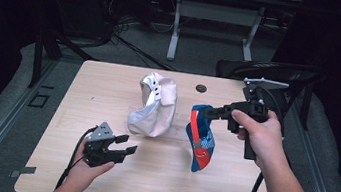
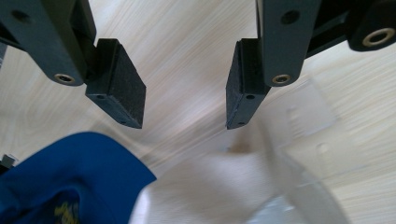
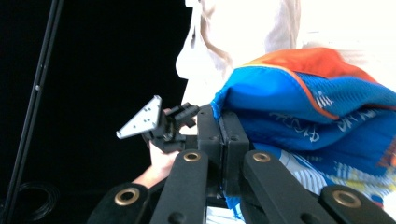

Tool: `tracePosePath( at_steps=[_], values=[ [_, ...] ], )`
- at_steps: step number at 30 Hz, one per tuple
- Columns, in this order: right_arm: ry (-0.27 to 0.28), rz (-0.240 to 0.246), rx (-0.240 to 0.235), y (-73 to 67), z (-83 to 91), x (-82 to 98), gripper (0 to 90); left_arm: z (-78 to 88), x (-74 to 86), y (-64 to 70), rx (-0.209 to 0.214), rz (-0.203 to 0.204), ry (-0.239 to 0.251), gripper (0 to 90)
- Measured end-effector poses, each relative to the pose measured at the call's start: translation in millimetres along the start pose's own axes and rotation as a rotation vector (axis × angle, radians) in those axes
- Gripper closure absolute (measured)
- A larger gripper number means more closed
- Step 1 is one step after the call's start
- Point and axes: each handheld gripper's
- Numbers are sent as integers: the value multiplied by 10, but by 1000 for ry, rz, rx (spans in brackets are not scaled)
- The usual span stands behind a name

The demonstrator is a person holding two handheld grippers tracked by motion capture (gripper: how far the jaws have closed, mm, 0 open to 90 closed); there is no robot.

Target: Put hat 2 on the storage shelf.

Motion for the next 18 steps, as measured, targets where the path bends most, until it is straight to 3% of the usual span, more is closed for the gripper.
tracePosePath(
  at_steps=[8, 18],
  values=[
    [59, -20, -19, -80, 184, -105, 897, -157, -209, 165, 33, -55, 21, 469],
    [92, -3, -32, -303, 208, -228, 897, -248, -431, 326, 67, -112, 45, 460]
  ],
)
Point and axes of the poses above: each handheld gripper's, and its own axes: z roughly backward along the jaws, x roughly out of its underside, y roughly to its right, and after that the axes turned 13 degrees about -z, right-handed
